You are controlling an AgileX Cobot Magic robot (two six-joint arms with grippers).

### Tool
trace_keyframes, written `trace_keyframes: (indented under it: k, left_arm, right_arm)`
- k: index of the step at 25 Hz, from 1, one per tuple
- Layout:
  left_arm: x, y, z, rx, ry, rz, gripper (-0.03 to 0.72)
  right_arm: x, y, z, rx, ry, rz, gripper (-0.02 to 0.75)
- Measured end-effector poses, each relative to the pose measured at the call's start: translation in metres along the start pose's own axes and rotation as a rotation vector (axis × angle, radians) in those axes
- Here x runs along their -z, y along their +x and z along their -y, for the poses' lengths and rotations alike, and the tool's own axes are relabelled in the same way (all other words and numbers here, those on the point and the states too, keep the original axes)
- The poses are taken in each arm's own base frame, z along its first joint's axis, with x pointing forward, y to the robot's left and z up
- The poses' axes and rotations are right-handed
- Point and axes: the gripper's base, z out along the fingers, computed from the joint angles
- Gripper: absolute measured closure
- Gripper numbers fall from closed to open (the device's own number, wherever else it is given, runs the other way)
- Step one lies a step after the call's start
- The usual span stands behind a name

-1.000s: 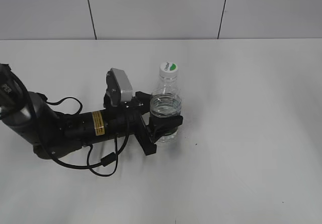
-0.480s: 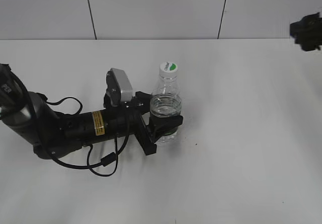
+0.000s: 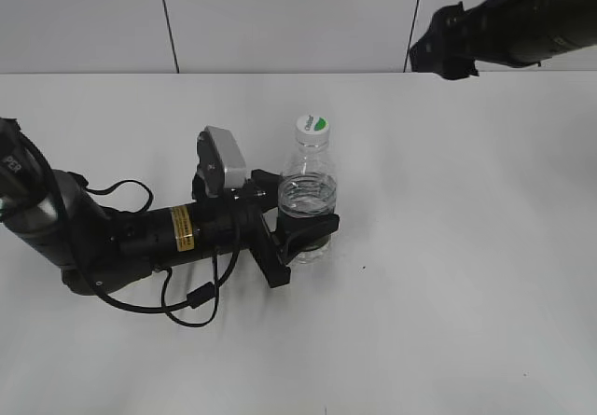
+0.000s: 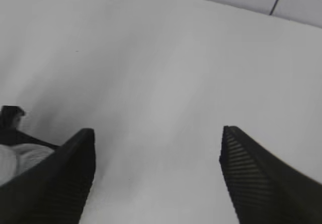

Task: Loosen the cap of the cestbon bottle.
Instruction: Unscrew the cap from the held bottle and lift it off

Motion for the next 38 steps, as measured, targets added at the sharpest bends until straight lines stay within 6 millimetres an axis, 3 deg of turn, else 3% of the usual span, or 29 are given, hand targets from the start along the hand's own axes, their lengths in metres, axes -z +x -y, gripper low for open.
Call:
trace_keyframes:
  k: [9, 17, 28, 38]
  left_arm:
    - [0.0, 0.0, 0.0, 0.0, 0.0, 0.0, 0.279]
    - [0.0, 0.0, 0.0, 0.0, 0.0, 0.0, 0.279]
    - [0.0, 0.0, 0.0, 0.0, 0.0, 0.0, 0.279]
    - [0.0, 0.0, 0.0, -0.001, 0.002, 0.0, 0.279]
  right_arm:
    - [-0.023, -0.031, -0.031, -0.13, -0.186, -0.283, 0.149]
    - [-0.022, -0.049, -0.067, -0.087, -0.254, -0.398, 0.149]
    - [-0.039, -0.059, -0.101, -0.034, -0.264, -0.52, 0.149]
    - [-0.064, -0.045, -0.105, -0.022, -0.25, -0.64, 0.149]
